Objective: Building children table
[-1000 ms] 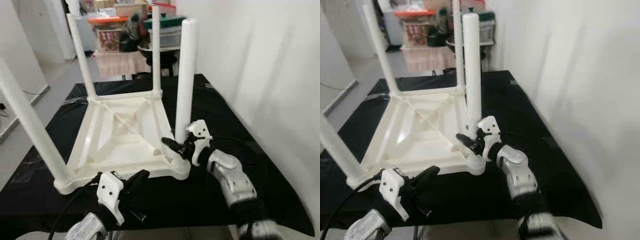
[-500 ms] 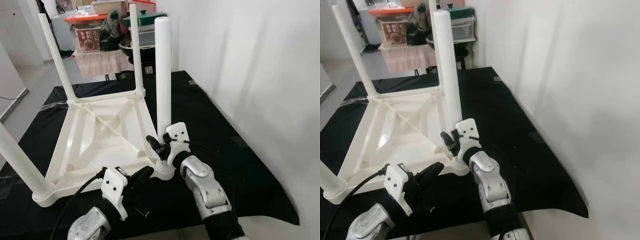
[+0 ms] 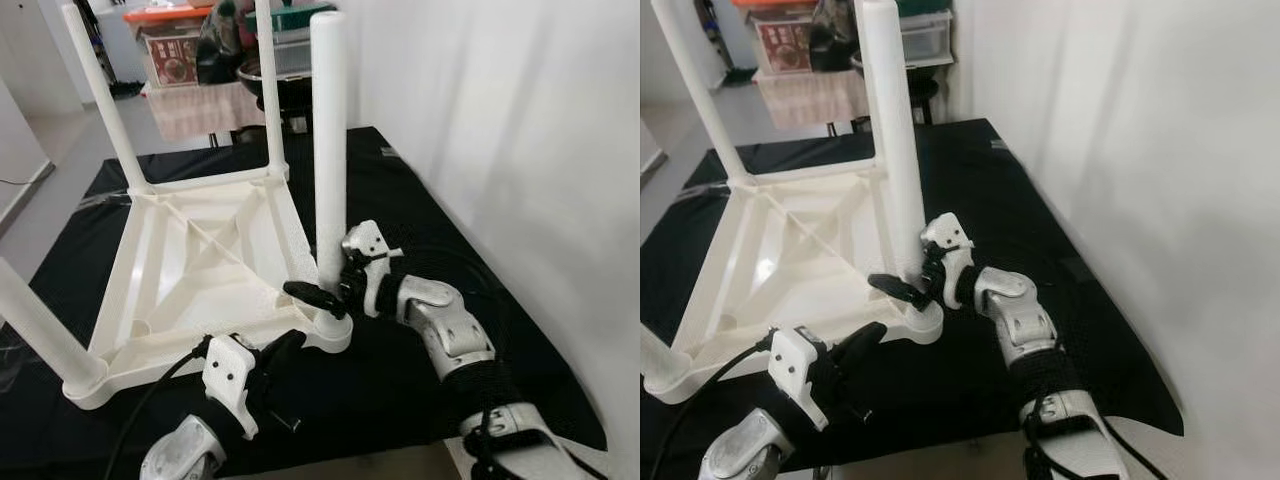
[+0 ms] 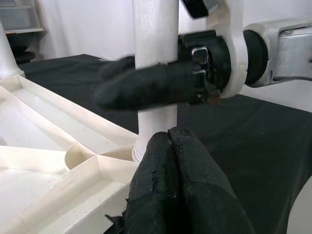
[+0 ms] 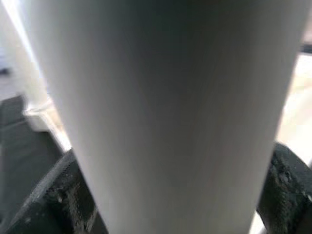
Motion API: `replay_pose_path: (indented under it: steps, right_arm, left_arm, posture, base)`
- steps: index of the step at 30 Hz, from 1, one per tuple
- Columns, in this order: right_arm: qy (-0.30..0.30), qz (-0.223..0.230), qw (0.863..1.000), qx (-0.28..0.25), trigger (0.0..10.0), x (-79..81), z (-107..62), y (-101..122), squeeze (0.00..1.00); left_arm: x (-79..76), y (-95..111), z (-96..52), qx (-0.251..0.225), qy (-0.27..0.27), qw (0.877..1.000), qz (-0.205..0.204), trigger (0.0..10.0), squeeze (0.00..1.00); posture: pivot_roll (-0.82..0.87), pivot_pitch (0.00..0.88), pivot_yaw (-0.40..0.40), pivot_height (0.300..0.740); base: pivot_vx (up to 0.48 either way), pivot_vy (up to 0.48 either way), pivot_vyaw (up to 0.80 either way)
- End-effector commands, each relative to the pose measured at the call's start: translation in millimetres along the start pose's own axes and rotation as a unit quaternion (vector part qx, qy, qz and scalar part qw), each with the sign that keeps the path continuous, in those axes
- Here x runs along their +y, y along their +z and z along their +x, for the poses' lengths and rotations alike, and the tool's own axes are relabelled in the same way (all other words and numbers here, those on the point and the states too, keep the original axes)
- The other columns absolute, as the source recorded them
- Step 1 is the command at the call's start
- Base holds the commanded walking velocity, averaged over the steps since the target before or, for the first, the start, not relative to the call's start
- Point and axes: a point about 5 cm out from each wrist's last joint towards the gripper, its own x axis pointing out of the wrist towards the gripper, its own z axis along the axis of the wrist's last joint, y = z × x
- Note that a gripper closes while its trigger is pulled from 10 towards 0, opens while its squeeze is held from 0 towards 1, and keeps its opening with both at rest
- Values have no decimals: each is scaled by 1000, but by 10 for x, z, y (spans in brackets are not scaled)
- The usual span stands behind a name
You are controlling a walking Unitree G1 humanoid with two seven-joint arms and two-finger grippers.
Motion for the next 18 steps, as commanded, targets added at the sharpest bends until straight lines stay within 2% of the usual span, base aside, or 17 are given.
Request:
replay_pose_path:
  steps: [1,2,3,4,5,8,13,17,18]
  right_arm:
    - [24,-7,1000,1,10000,10,49,33,0]
    - [33,-5,999,6,10000,-12,44,41,0]
    - [35,3,999,13,6196,-43,33,39,0]
    - [35,3,999,13,6196,-43,33,39,0]
    - [31,11,999,18,0,-87,-1,17,0]
    - [12,34,999,21,0,-167,-95,-52,0]
    - [-6,50,999,18,0,-212,-196,-137,0]
    - [-39,64,997,17,0,-231,-421,-362,0]
    - [-39,64,997,17,0,-231,-421,-362,0]
  left_arm:
    - [25,-41,-50,12,10,1000,7,10000,0]
    - [26,-42,-68,13,13,1000,7,10000,0]
    - [24,-42,-88,14,15,1000,8,10000,0]
    - [24,-42,-88,14,15,1000,8,10000,0]
    - [25,-34,-106,15,18,1000,10,10000,0]
    - [44,-7,-139,14,26,999,14,10000,0]
    - [64,6,-167,14,32,999,16,10000,0]
    - [71,-3,-213,19,35,999,16,10000,0]
    - [71,-3,-213,19,35,999,16,10000,0]
  posture:
    - [43,0,-13,740]
    - [43,0,-13,740]
    - [55,0,-17,740]
    - [55,0,-17,740]
    - [65,0,-23,740]
    - [66,0,-25,740]
    - [61,0,-23,740]
    - [41,0,-18,740]
    - [41,0,-18,740]
  base:
    - [0,0,0]
    - [0,0,0]
    - [0,0,0]
    - [0,0,0]
    - [0,0,0]
    - [0,0,0]
    - [0,0,0]
    - [0,0,0]
    - [0,0,0]
